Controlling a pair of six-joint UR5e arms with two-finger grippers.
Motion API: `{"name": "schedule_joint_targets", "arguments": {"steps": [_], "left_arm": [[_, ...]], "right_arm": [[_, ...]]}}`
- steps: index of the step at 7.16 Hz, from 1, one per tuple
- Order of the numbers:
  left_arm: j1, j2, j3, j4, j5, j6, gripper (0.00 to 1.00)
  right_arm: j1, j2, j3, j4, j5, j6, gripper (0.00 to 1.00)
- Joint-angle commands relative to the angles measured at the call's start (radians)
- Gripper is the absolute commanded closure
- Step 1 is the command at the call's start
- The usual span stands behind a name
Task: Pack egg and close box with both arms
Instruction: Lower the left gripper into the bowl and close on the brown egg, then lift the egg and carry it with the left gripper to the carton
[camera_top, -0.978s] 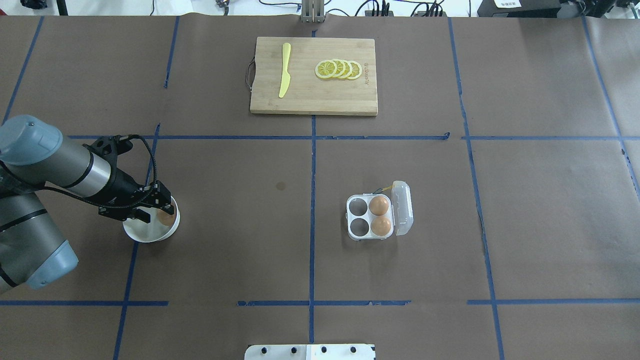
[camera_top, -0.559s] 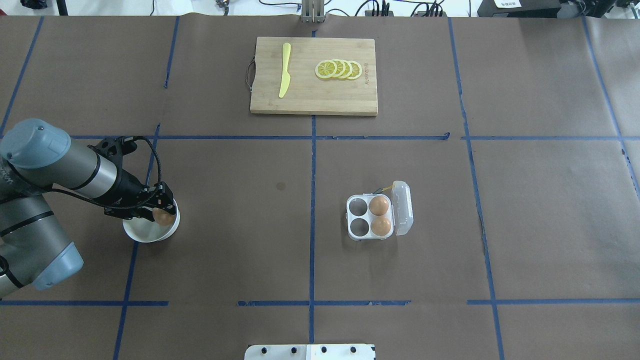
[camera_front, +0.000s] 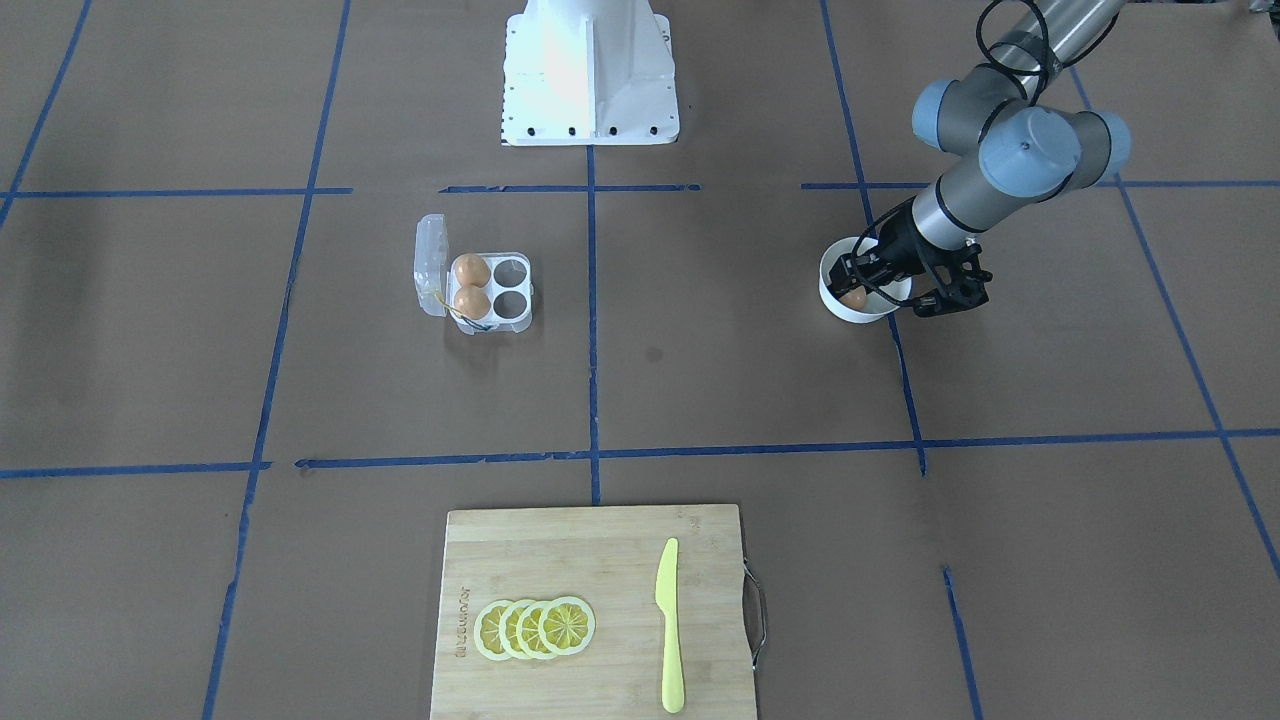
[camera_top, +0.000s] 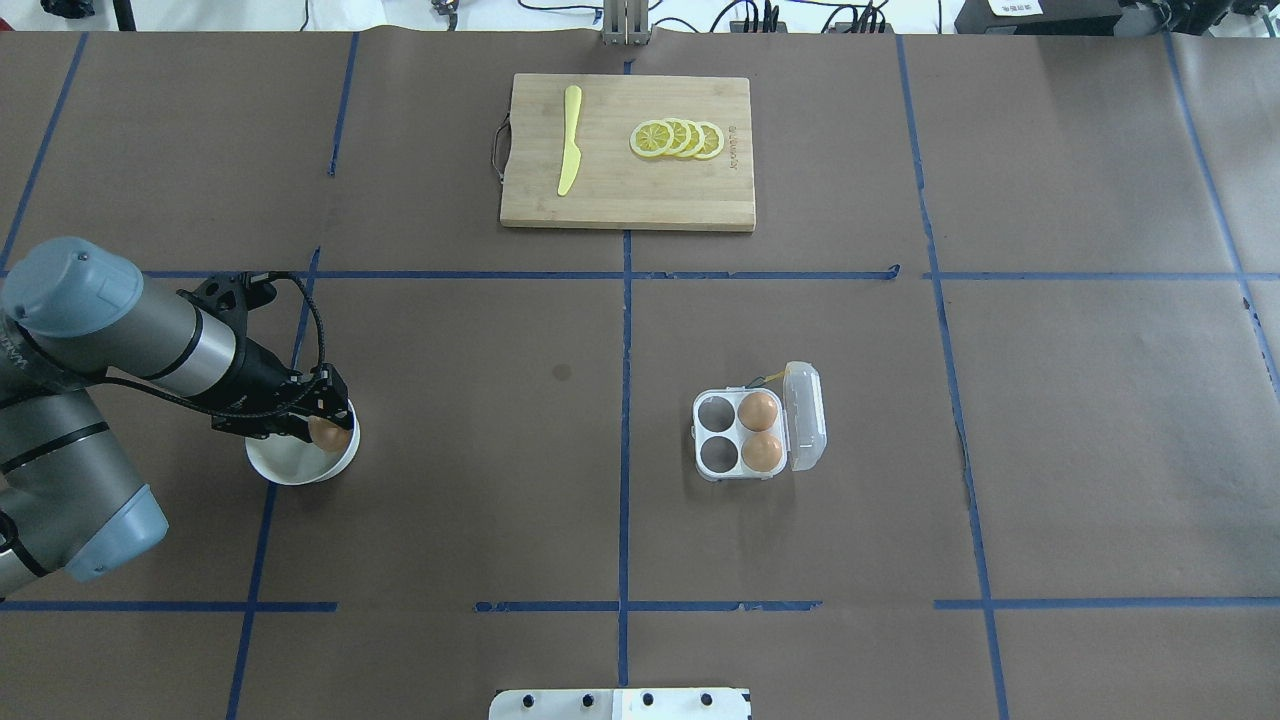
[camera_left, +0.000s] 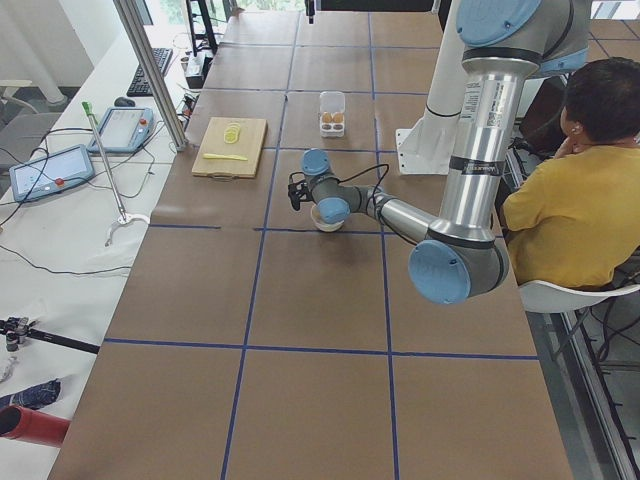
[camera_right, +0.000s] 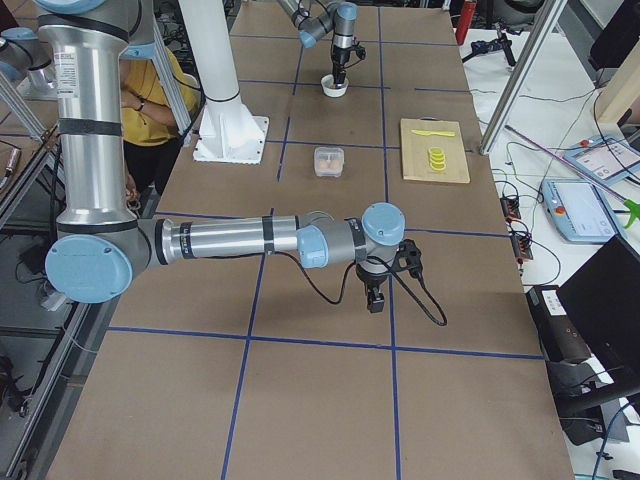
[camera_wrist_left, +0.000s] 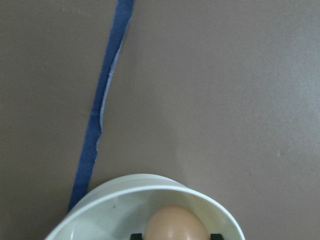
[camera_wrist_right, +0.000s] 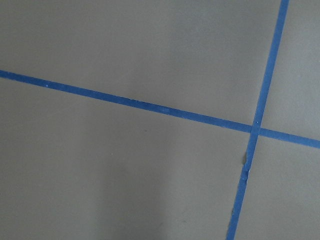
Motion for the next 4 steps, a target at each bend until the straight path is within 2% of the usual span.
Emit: {"name": "schedule_joint_targets", "arguments": {"steps": [1,2,3,4], "left_arm": [[-0.018,0.055,-0.078,0.0,-0.001,0.001,1.0],[-0.02,0.107,-0.139,0.0,-0.001,0.003,1.0],[-0.032,0.1,-0.185,0.008,-0.003,0.0,1.0],[-0.035,0.068,-0.175,0.008,-0.003,-0.002,1.0]], "right_arm": [[0.0,0.001,0.001,0.002,0.0,0.002,0.0],[0.0,0.001,0.001,0.0,0.0,0.0,0.0],[0.0,0.001,0.001,0.0,0.001,0.002,0.0],[0.0,0.001,0.002,0.002,0.001,0.002,0.0]]}}
